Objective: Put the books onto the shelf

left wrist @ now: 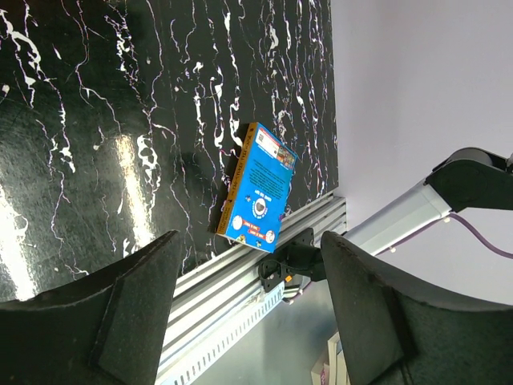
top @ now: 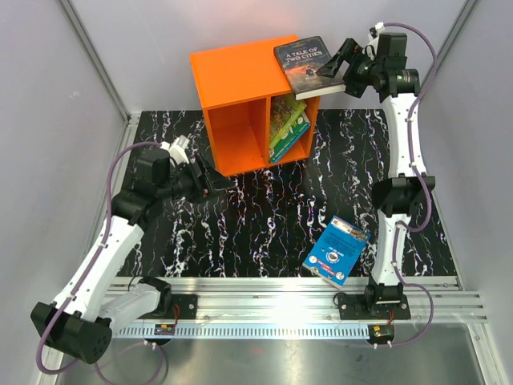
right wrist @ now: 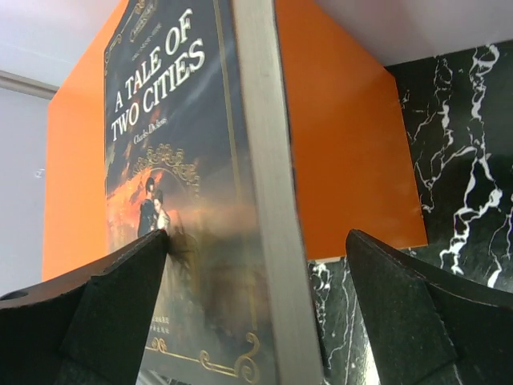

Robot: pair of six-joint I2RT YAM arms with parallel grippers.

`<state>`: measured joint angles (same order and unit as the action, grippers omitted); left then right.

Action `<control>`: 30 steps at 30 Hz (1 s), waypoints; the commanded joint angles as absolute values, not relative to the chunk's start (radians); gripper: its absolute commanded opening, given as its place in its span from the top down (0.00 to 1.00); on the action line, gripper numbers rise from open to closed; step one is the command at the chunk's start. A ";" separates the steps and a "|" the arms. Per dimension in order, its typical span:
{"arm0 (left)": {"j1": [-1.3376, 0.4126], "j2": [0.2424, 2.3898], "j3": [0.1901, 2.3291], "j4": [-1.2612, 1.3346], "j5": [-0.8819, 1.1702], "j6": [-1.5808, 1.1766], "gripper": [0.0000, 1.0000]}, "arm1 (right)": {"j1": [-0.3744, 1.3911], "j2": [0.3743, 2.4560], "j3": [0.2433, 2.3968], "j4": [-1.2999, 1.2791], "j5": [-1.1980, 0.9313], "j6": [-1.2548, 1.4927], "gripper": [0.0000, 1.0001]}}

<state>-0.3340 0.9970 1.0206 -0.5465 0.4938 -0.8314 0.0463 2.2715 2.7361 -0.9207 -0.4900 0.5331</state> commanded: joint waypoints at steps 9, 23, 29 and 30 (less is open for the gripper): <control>-0.337 0.968 1.002 -0.529 0.512 -0.830 0.29 | 0.212 2.212 2.766 -0.911 -0.125 0.397 0.00; -0.339 0.925 1.015 -0.643 0.502 -0.784 0.30 | 0.348 2.290 2.777 -0.749 0.035 0.413 0.00; -0.337 0.913 1.019 -0.666 0.503 -0.772 0.30 | 0.306 2.260 2.709 -0.761 0.188 0.377 0.00; -0.337 0.913 1.019 -0.666 0.505 -0.770 0.30 | 0.293 2.219 2.676 -0.743 0.210 0.386 0.00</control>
